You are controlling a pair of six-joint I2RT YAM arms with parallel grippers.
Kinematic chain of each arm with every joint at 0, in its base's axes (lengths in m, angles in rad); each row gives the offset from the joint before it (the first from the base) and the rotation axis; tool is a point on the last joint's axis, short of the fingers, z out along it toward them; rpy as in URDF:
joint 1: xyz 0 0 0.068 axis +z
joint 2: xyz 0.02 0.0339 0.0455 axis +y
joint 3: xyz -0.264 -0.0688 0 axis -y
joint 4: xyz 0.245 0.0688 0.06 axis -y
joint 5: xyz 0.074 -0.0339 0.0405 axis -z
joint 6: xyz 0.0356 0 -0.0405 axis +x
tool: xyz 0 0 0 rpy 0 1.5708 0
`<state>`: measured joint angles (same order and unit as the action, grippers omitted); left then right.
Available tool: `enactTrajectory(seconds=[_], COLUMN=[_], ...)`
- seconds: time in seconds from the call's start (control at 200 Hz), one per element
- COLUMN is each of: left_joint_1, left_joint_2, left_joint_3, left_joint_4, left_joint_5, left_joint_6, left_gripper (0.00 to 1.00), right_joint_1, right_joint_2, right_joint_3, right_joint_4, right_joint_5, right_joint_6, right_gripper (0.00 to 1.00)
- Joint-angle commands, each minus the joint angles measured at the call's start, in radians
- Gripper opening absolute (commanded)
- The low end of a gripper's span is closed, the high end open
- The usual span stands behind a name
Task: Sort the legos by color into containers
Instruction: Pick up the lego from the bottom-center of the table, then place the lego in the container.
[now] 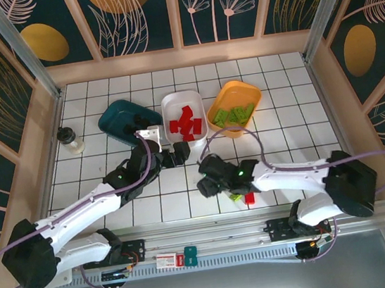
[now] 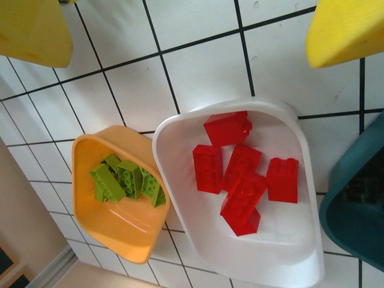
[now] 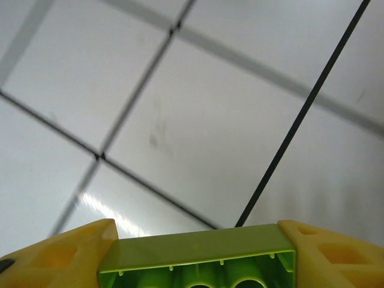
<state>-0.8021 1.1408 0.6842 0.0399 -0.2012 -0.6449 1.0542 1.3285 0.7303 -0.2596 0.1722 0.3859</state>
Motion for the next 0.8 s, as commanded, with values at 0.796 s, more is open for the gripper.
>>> enactTrajectory(seconds=[0.796], left_joint_1=[0.002], left_joint_2=[0.085], left_joint_3=[-0.010], left_joint_4=[0.002], left_joint_5=[0.080], left_joint_6=[0.069], left_gripper=[0.99], right_joint_1=[-0.632], right_joint_2=[0.436], right_joint_3=[0.407], right_joint_4=[0.285], right_joint_5=[-0.060], right_joint_6=[0.027], right_gripper=[0.66])
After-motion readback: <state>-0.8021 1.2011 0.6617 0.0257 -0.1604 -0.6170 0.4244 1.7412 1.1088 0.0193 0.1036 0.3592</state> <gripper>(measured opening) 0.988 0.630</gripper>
